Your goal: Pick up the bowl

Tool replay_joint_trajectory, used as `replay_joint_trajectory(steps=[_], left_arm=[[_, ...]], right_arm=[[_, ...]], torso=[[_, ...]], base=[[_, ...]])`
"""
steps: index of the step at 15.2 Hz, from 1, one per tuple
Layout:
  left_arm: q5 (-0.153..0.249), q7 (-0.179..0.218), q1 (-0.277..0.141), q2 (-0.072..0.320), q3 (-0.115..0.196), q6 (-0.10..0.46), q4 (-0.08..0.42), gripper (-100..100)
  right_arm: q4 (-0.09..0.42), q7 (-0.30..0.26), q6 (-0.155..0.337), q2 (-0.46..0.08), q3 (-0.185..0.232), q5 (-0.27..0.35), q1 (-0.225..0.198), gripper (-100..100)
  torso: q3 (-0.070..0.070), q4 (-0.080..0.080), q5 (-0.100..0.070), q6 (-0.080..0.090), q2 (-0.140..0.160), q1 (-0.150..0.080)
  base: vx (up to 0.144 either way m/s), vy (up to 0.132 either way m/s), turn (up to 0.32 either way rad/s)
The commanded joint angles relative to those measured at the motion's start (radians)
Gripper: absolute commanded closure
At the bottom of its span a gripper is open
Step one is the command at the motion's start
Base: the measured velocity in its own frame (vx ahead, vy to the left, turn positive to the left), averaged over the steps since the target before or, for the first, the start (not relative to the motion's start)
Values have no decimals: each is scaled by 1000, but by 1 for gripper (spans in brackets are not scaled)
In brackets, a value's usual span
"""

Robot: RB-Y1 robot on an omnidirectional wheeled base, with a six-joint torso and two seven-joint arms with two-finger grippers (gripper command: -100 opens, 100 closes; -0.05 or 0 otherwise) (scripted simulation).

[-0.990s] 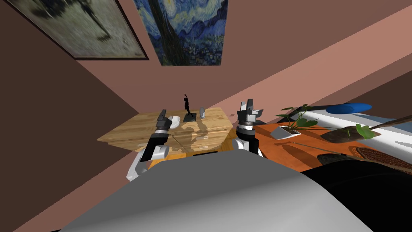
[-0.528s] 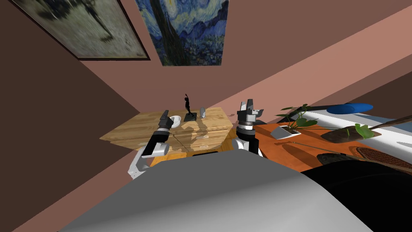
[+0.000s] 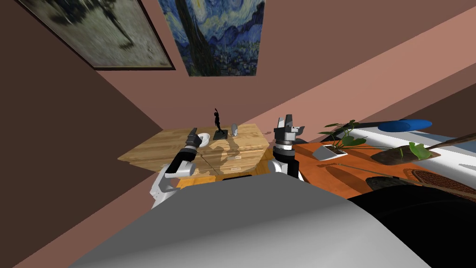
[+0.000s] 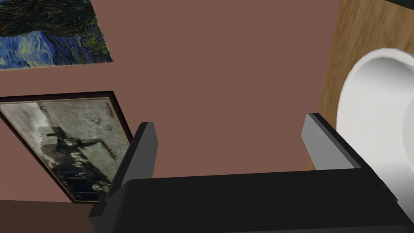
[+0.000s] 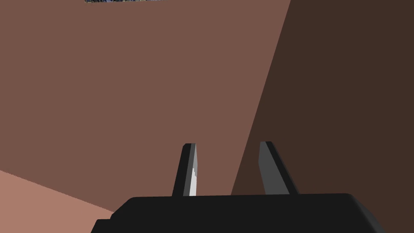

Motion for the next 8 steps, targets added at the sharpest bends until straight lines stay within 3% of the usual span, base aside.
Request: replay_joint_trajectory(steps=[1, 2, 5, 6, 8], left_arm=[[2, 2, -10, 0, -1, 37, 7, -100], [18, 18, -40, 10, -1, 68, 22, -100], [18, 18, -40, 10, -1, 112, 22, -100], [35, 34, -70, 18, -2, 148, 36, -100], [35, 34, -70, 18, -2, 187, 36, -100]], right_arm=[[0, 0, 0, 0, 0, 0, 0, 0], [0, 0, 0, 0, 0, 0, 0, 0], [0, 0, 0, 0, 0, 0, 0, 0], [0, 0, 0, 0, 0, 0, 0, 0], [0, 0, 0, 0, 0, 0, 0, 0]], torso=[[0, 0, 0, 0, 0, 0], [0, 0, 0, 0, 0, 0], [0, 0, 0, 0, 0, 0], [0, 0, 0, 0, 0, 0], [0, 0, 0, 0, 0, 0]], base=[[-7, 6, 0], [-10, 9, 12], [-10, 8, 4], [-10, 8, 14], [-11, 11, 7]])
